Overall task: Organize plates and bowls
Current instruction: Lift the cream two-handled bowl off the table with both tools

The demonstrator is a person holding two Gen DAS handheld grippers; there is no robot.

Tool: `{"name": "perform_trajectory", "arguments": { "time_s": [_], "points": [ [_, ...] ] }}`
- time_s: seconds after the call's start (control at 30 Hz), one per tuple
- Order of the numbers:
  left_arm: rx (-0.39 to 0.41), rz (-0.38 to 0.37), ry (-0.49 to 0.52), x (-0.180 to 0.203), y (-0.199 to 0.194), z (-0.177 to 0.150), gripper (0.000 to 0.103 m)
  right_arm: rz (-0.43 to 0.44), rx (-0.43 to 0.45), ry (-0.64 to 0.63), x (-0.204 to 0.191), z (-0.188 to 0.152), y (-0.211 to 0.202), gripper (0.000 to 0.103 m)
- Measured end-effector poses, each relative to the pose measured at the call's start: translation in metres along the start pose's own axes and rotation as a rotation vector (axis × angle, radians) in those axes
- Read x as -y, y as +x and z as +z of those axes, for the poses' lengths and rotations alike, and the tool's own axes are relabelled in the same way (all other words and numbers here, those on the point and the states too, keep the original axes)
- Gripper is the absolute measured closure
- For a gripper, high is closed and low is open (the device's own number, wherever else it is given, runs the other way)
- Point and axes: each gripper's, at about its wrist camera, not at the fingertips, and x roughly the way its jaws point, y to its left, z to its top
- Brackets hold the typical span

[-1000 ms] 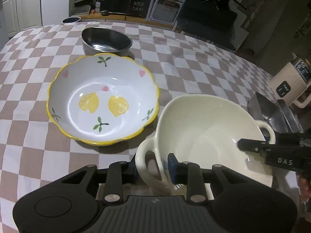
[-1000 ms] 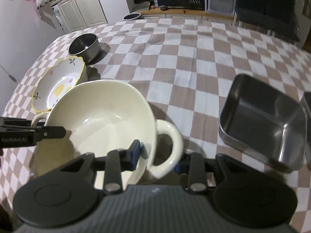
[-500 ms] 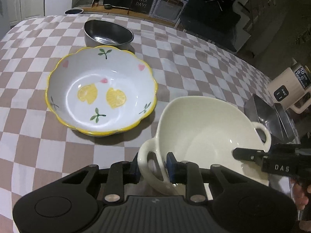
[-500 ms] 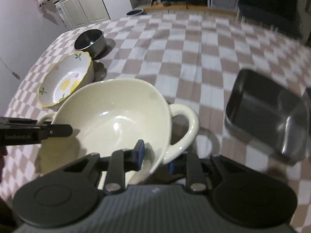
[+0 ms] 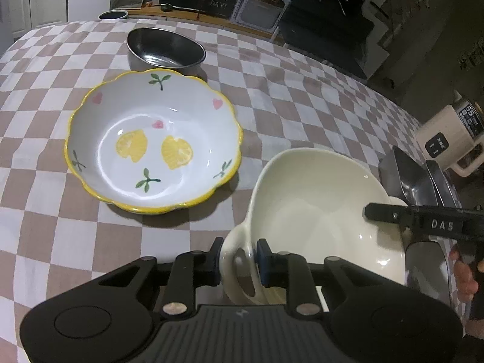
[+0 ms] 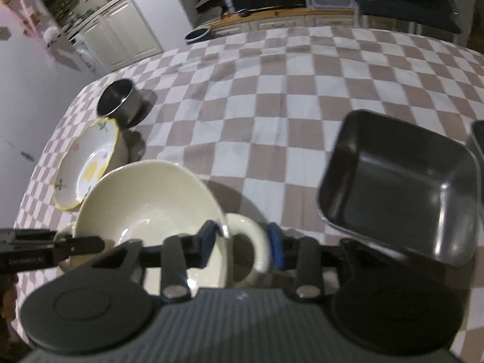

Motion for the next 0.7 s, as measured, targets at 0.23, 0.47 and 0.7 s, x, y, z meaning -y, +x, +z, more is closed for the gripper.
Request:
{"name": "perform_trajectory", "arguments": {
  "time_s": [0.23, 0.47, 0.7],
  "points": [
    [0.002, -0.004, -0.033, -0.017, -0.003, 0.007, 0.078, -0.016, -0.043, -0.118, -0.022, -0.004, 0.001, 0.062],
    [-0.004, -0.007, -0.004, -0.016, -0.002, 0.007, 0.078, 0.008, -0.057, -0.098, -0.022, -0.004, 0.008, 0.061],
    [0.013, 0.002, -0.001, -0.015, -0.004, 0.006, 0.078, 0.021, -0.048, -0.073, -0.019, -0.004, 0.013, 0.061]
  ]
}}
